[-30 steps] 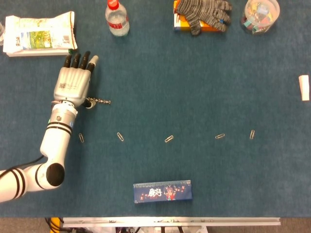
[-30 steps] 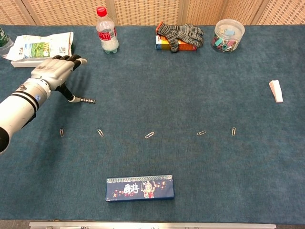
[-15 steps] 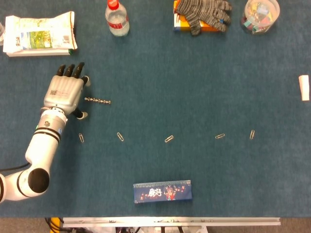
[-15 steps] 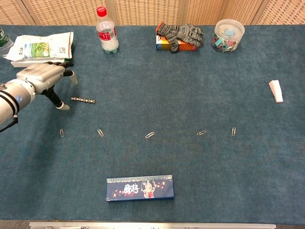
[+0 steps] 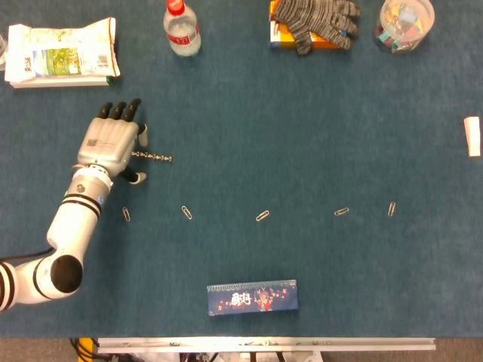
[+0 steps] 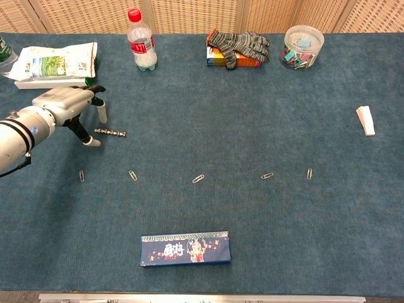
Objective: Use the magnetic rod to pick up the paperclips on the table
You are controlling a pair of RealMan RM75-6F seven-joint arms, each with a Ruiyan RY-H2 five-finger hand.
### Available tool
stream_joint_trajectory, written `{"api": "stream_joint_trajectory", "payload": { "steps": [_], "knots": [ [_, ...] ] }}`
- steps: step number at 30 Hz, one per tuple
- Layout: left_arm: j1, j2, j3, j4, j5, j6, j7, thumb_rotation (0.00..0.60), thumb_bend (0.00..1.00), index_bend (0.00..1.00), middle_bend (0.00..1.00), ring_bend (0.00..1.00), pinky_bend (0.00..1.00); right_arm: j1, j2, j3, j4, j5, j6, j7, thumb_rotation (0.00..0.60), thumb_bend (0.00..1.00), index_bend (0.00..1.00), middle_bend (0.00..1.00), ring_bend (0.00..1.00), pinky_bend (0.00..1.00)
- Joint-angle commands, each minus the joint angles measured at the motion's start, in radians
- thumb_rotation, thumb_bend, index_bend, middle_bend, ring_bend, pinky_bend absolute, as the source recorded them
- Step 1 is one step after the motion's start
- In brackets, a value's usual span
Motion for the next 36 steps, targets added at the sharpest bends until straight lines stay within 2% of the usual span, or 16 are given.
{"api": "stream_joint_trajectory", "payload": {
  "steps": [1,18,36],
  "knots": [
    [-0.007,-0.007,0.001,0.009,-0.001,-0.010,-0.007,0.600,0.20,0.40,0.00,0.00,0.00,0.000,0.001,0.000,0.000,0.000,0.000,0.002,0.600,0.04,0.26,0.24,0.18,0.30],
    [-0.026,-0.042,0.017,0.068,0.007,-0.021,-0.030,0.600,0.26,0.42,0.00,0.00,0.00,0.000,0.003,-0.003,-0.002,-0.004,0.000,0.006,0.600,0.04,0.26,0.24,0.18,0.30],
    [-0.027,-0.083,0.021,0.113,-0.009,0.007,-0.022,0.600,0.27,0.47,0.00,0.00,0.00,0.000,0.003,-0.002,-0.001,-0.002,-0.002,0.007,0.600,0.04,0.26,0.24,0.18,0.30]
  ]
}}
